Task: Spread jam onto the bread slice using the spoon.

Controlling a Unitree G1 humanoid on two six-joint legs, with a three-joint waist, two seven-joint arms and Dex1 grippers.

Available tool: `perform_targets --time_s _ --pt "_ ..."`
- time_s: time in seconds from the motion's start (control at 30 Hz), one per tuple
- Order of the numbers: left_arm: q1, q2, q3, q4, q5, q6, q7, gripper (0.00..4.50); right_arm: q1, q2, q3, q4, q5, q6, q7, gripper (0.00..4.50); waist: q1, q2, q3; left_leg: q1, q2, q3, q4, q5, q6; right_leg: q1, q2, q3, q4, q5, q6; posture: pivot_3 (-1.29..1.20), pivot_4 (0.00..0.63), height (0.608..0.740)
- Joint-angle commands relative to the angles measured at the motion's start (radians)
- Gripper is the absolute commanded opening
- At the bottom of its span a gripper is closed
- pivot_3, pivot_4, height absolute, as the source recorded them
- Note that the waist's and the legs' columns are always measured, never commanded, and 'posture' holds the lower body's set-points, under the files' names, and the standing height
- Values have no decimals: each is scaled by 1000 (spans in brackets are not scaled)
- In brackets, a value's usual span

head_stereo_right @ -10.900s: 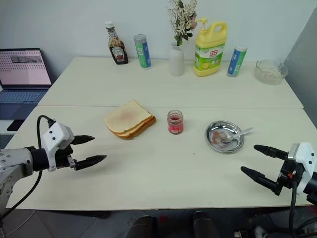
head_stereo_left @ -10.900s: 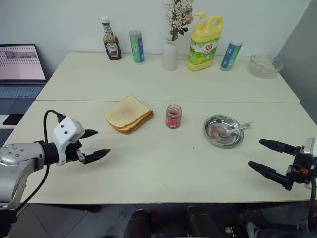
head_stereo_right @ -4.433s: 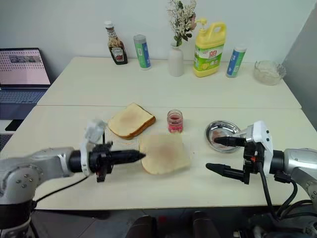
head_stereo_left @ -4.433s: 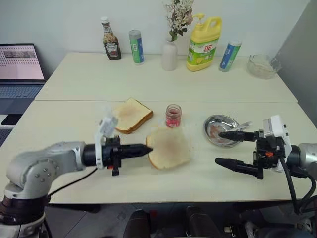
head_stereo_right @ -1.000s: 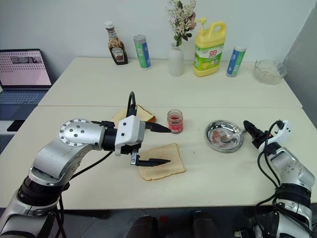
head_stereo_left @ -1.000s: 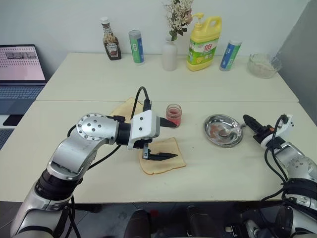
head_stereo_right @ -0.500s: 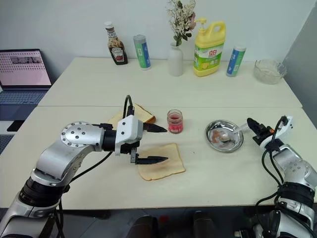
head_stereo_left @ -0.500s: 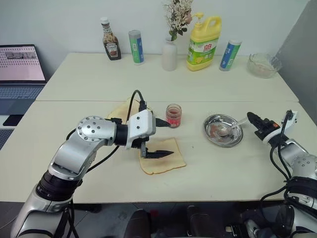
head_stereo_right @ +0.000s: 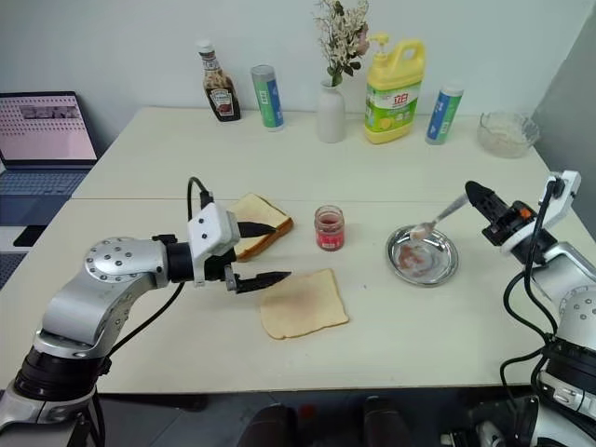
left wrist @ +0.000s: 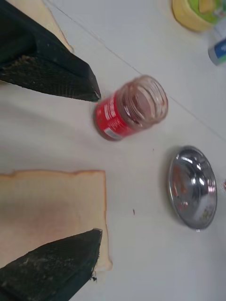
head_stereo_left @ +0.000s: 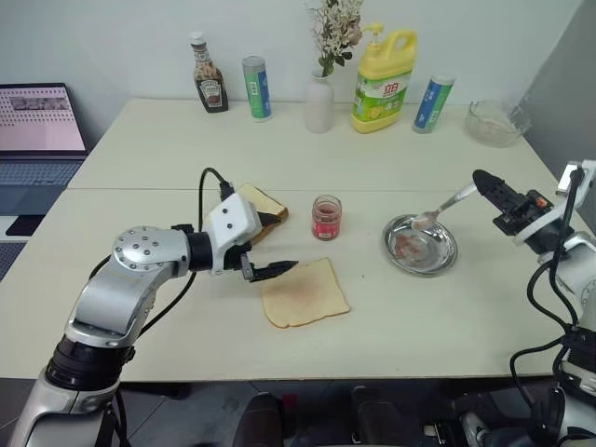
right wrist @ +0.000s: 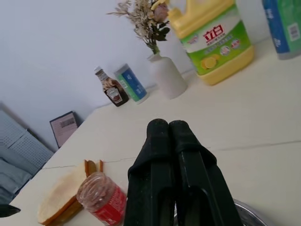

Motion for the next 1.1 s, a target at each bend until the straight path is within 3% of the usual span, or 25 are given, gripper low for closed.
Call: perform_targets --time_s 0.03,0.33,0.63,1.0,1.1 --pt "14 9 63 -6 11 19 64 4500 -91 1 28 -99 65 6 -40 25 -3 0 0 0 0 0 0 0 0 0 0 0 0 0 0 0 150 740" --pt "37 3 73 -34 2 51 125 4500 -284 66 203 -43 -13 -54 -43 25 -2 0 0 -2 0 -1 0 0 0 -1 0 -1 -1 2 -3 0 150 740" --pt "49 -2 66 -60 -3 64 149 4500 -340 102 316 49 -138 -154 40 25 3 0 0 -2 0 -1 0 0 0 -2 0 -1 -1 2 -4 0 150 740" --pt "28 -19 46 -66 -9 73 160 4500 -369 152 298 82 -154 -190 20 25 4 0 0 -2 0 -1 0 0 0 -2 0 -2 -1 3 -4 0 150 740" --pt "26 -19 42 -77 -22 80 146 4500 -352 117 264 67 -141 -171 16 25 4 0 0 -2 0 -1 0 0 0 -2 0 -2 -1 3 -4 0 150 740"
